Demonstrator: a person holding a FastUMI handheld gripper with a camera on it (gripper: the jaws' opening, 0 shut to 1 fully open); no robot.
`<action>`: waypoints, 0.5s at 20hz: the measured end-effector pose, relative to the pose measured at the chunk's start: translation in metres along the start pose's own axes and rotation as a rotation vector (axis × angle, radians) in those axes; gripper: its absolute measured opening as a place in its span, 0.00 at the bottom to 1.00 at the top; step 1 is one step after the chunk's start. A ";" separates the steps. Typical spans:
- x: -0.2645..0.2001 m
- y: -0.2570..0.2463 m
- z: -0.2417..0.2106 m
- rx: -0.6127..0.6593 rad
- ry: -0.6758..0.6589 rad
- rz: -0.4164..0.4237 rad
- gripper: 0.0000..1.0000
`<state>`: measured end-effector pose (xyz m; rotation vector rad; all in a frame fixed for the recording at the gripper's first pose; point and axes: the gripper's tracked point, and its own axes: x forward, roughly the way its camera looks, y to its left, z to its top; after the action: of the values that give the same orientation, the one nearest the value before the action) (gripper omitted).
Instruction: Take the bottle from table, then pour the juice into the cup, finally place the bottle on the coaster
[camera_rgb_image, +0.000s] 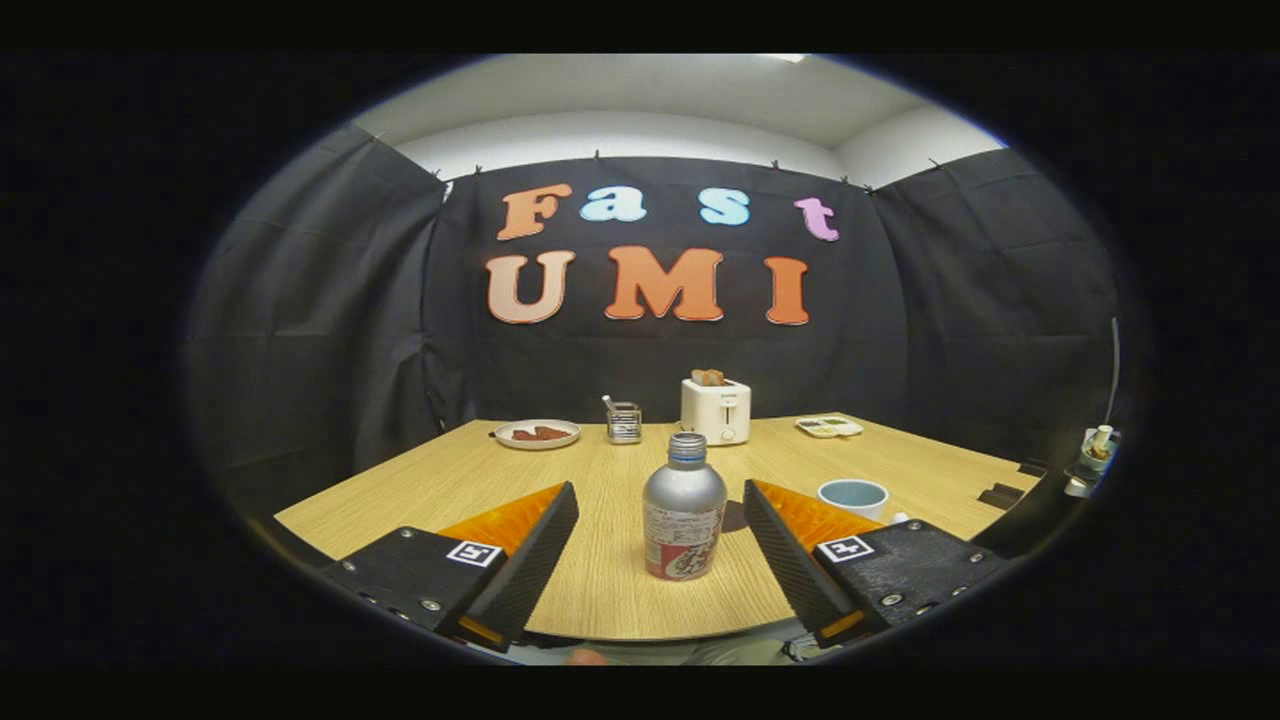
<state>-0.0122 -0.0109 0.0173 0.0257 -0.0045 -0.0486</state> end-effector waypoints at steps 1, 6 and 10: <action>0.001 -0.001 -0.002 0.000 0.004 -0.005 0.99; 0.008 -0.007 -0.014 0.009 0.046 -0.020 0.99; 0.017 -0.011 -0.027 0.021 0.084 -0.034 0.98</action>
<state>0.0041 -0.0225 -0.0103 0.0488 0.0798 -0.0819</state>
